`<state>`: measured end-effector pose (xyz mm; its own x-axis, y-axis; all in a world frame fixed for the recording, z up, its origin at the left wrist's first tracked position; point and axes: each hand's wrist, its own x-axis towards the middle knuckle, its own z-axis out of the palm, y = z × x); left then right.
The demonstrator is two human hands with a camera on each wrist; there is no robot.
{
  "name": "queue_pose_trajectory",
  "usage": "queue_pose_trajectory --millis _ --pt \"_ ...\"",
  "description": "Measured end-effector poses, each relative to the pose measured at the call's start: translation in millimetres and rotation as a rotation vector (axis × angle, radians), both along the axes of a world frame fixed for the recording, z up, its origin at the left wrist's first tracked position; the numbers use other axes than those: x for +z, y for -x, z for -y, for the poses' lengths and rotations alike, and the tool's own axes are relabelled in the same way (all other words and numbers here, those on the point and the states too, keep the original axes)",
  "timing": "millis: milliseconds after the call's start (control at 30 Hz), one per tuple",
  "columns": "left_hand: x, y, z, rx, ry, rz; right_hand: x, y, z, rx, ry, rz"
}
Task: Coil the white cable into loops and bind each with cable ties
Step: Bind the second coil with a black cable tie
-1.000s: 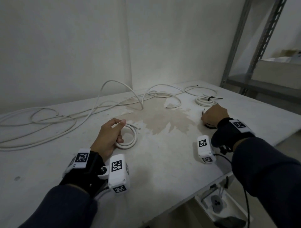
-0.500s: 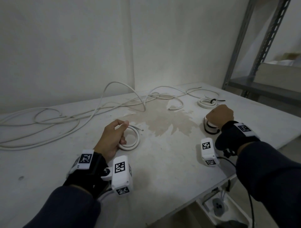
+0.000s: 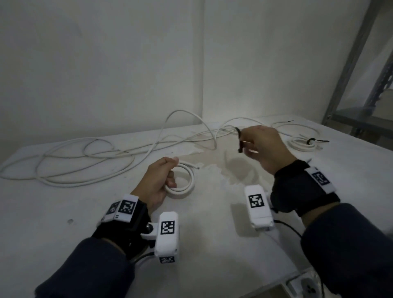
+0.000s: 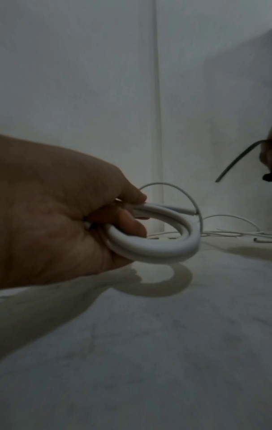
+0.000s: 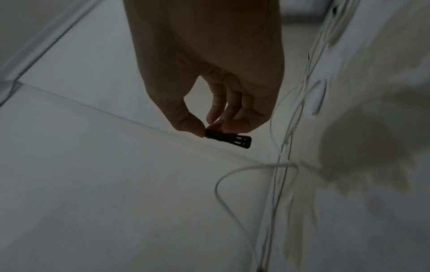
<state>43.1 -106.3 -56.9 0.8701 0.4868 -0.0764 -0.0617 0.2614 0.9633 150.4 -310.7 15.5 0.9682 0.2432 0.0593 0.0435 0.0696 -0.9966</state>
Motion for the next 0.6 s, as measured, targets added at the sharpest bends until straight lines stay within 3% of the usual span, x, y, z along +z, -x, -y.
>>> queue_pose_trajectory --millis 300,600 --pt "-2.3 37.0 -67.8 0.271 0.091 0.023 -26.1 57.1 -126.8 0.434 -0.218 -0.380" --pt "-12.6 28.3 -69.6 0.310 -0.121 -0.040 -52.3 64.3 -158.0 0.530 -0.317 -0.476"
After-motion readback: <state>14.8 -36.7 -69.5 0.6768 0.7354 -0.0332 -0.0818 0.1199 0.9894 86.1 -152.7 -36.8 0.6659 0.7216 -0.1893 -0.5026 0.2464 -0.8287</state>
